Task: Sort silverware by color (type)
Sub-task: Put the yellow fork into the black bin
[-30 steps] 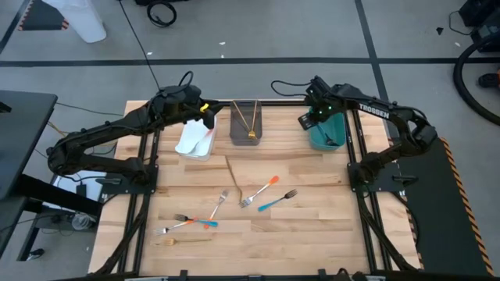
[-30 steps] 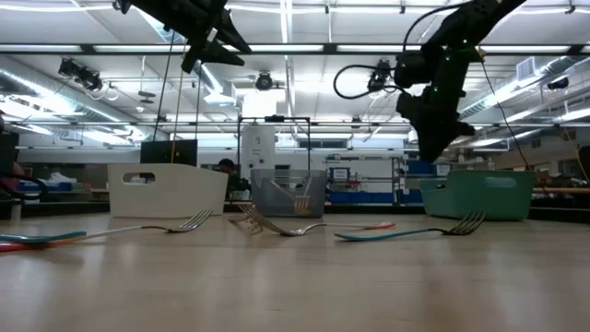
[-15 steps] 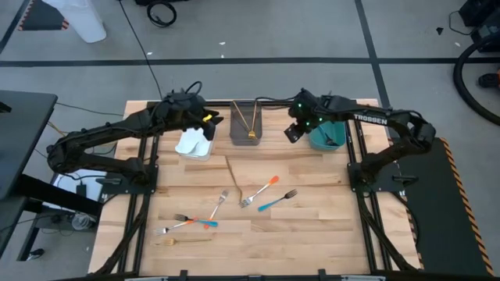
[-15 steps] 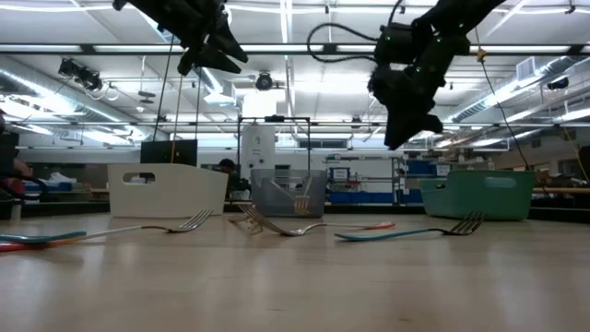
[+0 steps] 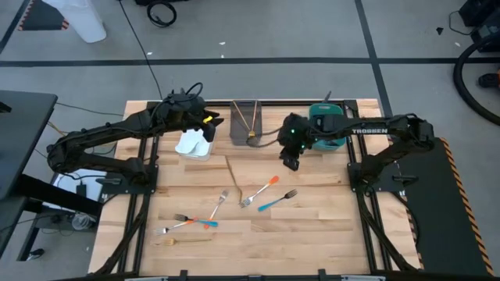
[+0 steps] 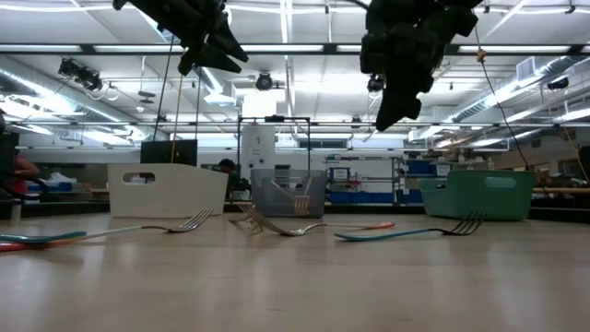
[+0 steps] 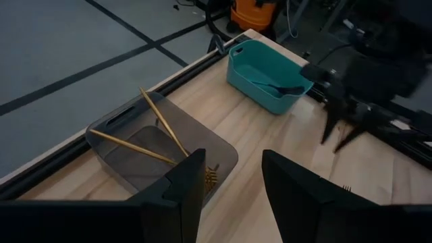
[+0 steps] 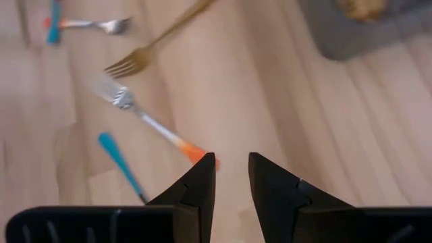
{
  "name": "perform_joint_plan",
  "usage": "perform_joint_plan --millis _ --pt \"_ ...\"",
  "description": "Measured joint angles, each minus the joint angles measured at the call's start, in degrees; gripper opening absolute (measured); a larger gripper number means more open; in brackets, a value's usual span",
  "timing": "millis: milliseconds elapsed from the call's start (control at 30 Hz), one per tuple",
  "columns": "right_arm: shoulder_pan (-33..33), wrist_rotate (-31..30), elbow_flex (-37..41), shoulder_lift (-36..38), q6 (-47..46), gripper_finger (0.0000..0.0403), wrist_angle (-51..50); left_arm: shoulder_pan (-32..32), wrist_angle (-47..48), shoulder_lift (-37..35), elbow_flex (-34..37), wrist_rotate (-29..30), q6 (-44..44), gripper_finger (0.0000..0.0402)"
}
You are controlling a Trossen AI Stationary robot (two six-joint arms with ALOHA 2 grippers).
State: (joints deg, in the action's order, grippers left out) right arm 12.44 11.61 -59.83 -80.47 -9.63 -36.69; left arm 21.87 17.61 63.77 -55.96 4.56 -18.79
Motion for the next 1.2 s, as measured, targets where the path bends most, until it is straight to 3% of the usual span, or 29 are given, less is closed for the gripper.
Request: perform_joint_plan --millis 167,500,733,1200 --pt "-4.55 -2.13 0.83 0.00 3.67 0.0100 2.63 0.00 1.17 -0.02 0.00 -3.28 2.41 0.0156" --pt "-10.53 -4.51 7.28 -0.09 4.11 0.0100 11.26 0.02 12.87 0.00 0.02 -6.12 2.54 0.0156" --pt "-10.53 -10.45 8.33 -0.09 1.16 0.0100 9.67 0.02 18.59 0.00 0.13 -8.96 -6.84 0.0156" --pt "-4.14 -11.17 8.33 -0.09 2.02 0.0093 1.94 -6.81 21.15 7.53 0.20 -5.71 -22.87 0.0156"
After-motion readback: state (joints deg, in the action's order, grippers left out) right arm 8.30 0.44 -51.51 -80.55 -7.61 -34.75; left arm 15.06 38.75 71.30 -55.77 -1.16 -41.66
